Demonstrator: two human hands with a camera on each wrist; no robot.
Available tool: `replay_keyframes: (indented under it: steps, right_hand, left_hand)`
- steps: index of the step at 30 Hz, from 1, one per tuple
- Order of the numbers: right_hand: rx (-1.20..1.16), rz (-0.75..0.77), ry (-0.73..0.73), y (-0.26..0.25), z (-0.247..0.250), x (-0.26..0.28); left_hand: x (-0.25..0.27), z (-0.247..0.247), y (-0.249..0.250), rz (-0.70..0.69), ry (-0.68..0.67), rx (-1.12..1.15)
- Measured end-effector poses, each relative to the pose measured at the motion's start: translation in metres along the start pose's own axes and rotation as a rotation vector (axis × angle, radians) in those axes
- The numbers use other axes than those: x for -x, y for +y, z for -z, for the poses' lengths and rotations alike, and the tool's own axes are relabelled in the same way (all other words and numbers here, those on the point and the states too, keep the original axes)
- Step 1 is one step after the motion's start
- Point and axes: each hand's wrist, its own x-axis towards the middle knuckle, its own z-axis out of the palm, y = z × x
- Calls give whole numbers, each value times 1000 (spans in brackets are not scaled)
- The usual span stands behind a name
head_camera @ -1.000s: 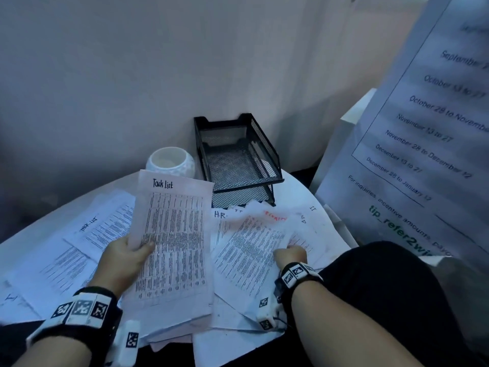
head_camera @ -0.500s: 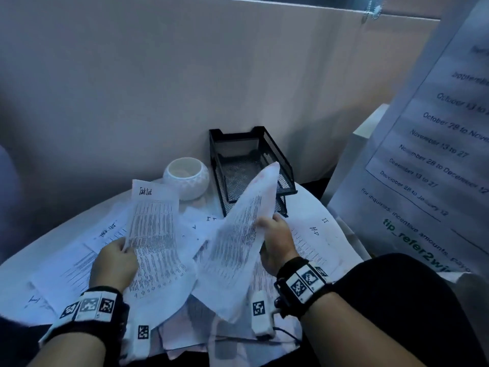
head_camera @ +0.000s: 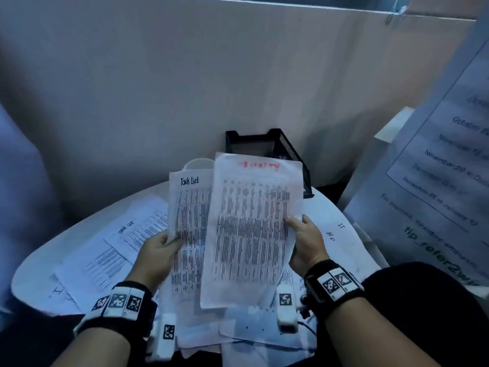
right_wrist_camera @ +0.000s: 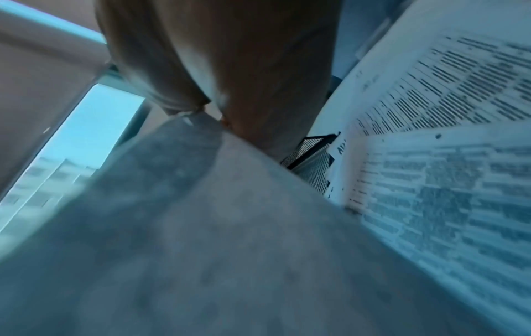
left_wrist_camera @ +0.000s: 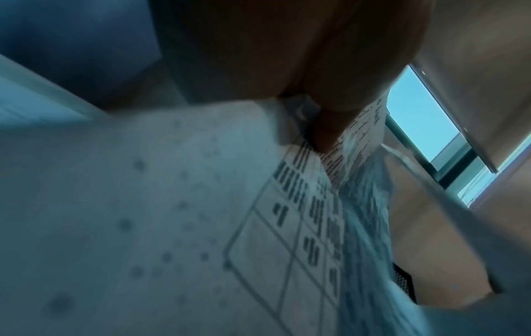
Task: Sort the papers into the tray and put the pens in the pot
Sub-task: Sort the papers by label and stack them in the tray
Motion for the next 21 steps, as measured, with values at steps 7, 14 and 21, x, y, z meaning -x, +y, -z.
replay_keyframes:
  steps: [7,14,21]
  right_hand:
    - [93,-26,-5,12,7,-12]
    - [227,-146,-82,64,-4,-12]
    - [209,-137,44,65,10,-21]
  left_hand:
    - [0,-10,4,29,-6,-4]
    - [3,-15,0,75,-169,109]
    - [-3,-19,-9,-68,0,-216]
